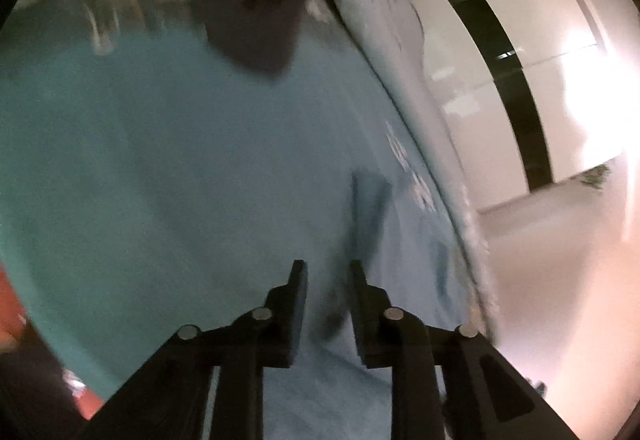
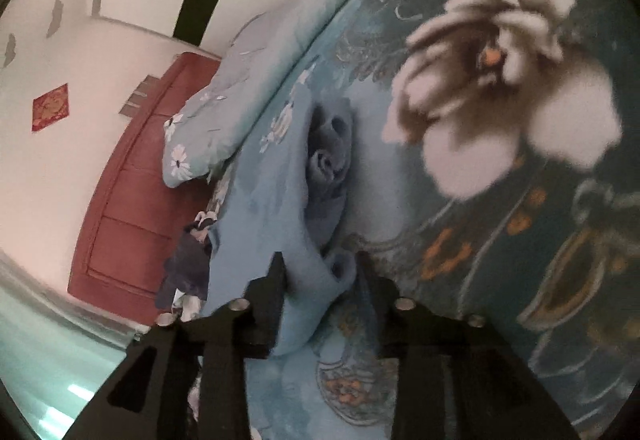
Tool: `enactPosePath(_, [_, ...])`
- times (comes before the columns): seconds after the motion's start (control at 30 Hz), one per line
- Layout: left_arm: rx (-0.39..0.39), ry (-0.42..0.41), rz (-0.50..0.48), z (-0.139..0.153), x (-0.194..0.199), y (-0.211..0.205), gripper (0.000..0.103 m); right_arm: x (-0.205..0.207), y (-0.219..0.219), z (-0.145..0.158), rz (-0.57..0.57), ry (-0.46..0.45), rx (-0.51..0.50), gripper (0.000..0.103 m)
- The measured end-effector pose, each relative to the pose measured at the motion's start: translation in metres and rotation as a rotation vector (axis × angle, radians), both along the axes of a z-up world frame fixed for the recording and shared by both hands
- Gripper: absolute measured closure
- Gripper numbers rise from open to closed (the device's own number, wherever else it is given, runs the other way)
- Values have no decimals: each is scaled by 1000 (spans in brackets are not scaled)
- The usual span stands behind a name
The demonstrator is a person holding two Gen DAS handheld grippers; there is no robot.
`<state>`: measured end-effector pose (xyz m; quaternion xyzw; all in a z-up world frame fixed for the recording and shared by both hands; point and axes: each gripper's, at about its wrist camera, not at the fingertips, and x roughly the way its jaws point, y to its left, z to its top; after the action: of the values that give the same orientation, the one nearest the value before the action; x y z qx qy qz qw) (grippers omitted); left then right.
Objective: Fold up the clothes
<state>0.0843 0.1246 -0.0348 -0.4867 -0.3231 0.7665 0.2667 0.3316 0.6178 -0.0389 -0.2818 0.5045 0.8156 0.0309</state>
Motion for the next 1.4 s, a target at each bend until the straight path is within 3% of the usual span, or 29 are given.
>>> enactPosePath(0.1, [-21, 65, -82, 24, -6, 25, 75, -5, 13, 4, 17, -21, 60, 62])
enactPosePath(0.2, [-37, 112, -267, 39, -2, 91, 66, -25, 24, 5, 47, -15, 50, 55])
enactPosePath(0.3, [-62, 118, -430, 37, 13, 151, 65, -46, 31, 2, 65, -17, 39, 55])
enactPosePath(0.47, [-178, 73, -539, 8, 29, 213, 66, -64, 33, 0, 95, -10, 11, 55])
enactPosePath(0.57, [-206, 77, -536, -2, 32, 215, 66, -71, 30, -1, 115, -31, 25, 57])
enactPosePath(0.73, [-225, 83, -511, 8, 42, 214, 66, -81, 27, -4, 146, -48, 28, 82])
enactPosePath(0.83, [-284, 167, -508, 18, 59, 212, 66, -82, 26, -2, 145, -68, 30, 86])
enactPosePath(0.97, [-233, 81, -547, -6, 70, 207, 66, -86, 20, 12, 143, -101, 84, 87])
enactPosePath(1.27, [-68, 93, -343, 9, 45, 105, 66, -102, -12, 74, 163, -138, 224, 88])
enactPosePath(1.4, [5, 89, -219, 13, 30, 51, 66, -127, -52, 116, 217, -165, 369, 88])
